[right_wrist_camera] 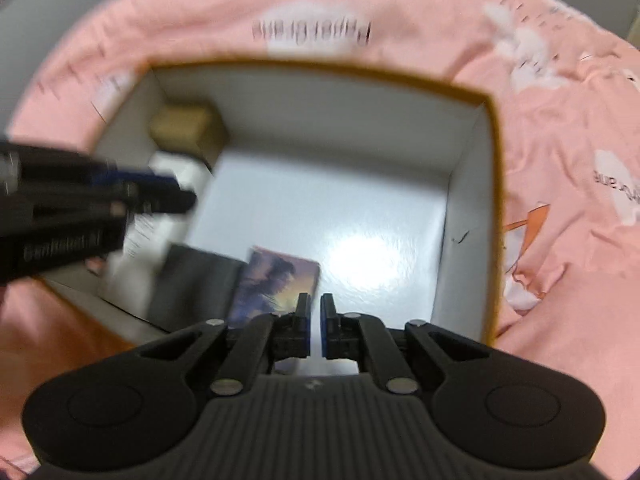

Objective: Organize objects
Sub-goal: 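Withdraw both grippers from the shoebox toward the clutter beside it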

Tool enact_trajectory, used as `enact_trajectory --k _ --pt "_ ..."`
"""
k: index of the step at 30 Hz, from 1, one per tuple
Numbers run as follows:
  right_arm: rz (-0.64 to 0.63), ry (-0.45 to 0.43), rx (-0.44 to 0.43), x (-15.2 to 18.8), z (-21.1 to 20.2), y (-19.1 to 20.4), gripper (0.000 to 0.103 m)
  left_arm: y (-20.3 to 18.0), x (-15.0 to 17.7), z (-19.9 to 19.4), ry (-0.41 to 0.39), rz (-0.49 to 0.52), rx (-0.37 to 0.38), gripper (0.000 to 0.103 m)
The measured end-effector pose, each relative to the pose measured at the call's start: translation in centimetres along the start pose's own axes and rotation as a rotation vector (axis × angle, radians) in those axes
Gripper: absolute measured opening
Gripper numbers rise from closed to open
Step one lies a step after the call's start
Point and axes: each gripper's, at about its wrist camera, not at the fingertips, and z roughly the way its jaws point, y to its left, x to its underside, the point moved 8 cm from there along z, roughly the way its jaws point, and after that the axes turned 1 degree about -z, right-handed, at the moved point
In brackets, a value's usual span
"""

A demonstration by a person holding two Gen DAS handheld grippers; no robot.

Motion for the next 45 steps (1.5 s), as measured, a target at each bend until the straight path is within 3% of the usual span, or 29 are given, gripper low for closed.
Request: enact_trajectory --k 4,8,10,17,22,35,40,45 --pt "0.053 -0.092 -0.014 1.6 -4.1 0.9 0.009 -3.0 0.6 -2.2 -0.036 0.021 0.055 0.018" --pt "0.099 -0.117 0.006 5.4 -6.0 2.0 0.021 -6.3 2.5 -3.3 -0.009 0.052 0.156 0.018" --pt "0.114 -0.122 0.044 7.7 -6.8 1.4 0.022 -7.6 3.9 -2.9 0.021 0.072 0.177 0.018" --pt "0.177 -0.001 0.127 17.0 -6.4 -0.2 0.028 -10.6 9.5 -0.8 0.159 0.128 0.201 0.018" --pt "0.228 0.059 0.045 20.7 -5.8 0.7 0.028 -11.6 10.9 -0.6 0.185 0.146 0.191 0.018" --pt "0.238 0.082 0.012 21.9 -5.2 1.4 0.036 -11.5 13.2 -0.1 0.263 0.165 0.120 0.018" --pt "0.365 0.045 -0.040 21.7 -5.0 0.0 0.037 -11.1 13.4 0.1 0.271 0.161 0.107 0.018" --pt "0.250 0.015 -0.014 19.9 -4.8 1.5 0.036 -10.9 13.3 0.3 0.268 0.152 0.108 0.018"
